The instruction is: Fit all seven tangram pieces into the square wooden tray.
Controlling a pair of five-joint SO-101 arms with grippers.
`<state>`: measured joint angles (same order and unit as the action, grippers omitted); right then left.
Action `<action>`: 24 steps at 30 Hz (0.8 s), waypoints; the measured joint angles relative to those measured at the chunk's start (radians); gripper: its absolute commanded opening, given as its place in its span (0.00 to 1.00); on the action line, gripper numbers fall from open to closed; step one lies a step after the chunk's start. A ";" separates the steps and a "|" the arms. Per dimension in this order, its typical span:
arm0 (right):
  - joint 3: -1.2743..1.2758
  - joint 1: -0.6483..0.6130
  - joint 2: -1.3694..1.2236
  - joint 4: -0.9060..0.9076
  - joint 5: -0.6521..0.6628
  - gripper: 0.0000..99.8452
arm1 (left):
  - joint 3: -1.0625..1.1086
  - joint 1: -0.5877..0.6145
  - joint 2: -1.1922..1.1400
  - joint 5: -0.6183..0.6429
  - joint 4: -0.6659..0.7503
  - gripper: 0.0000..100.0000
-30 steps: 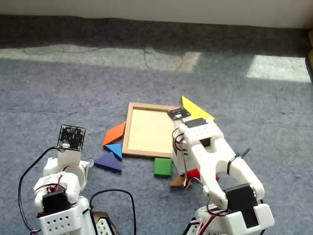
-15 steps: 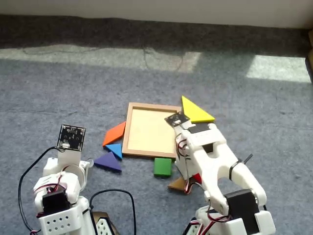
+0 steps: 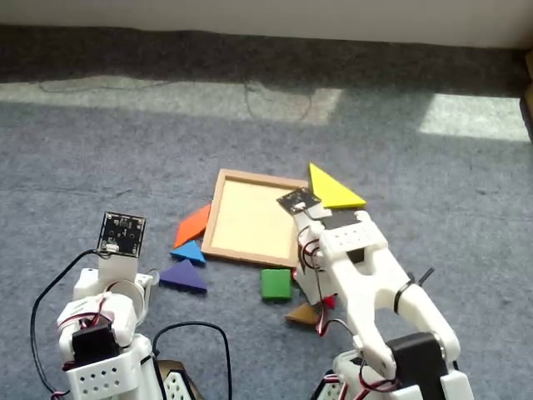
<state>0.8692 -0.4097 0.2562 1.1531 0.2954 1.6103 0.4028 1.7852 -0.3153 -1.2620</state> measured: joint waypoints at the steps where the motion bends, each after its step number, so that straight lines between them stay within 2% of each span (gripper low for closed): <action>1: 0.000 0.000 0.026 0.000 0.000 0.06 | 0.000 0.000 0.000 0.000 0.000 0.25; 8: 0.002 0.002 0.180 0.002 0.003 0.06 | 0.000 0.000 0.000 0.000 0.000 0.25; 15: 0.002 -0.006 0.213 -0.003 0.003 0.06 | 0.000 0.000 0.000 0.000 0.000 0.25; 24: -0.034 -0.166 0.135 -0.295 -0.029 0.06 | 0.000 0.000 0.000 0.000 0.000 0.25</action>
<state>0.8355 -0.5754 0.3913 0.8585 0.2662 1.6103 0.4028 1.7852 -0.3153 -1.2620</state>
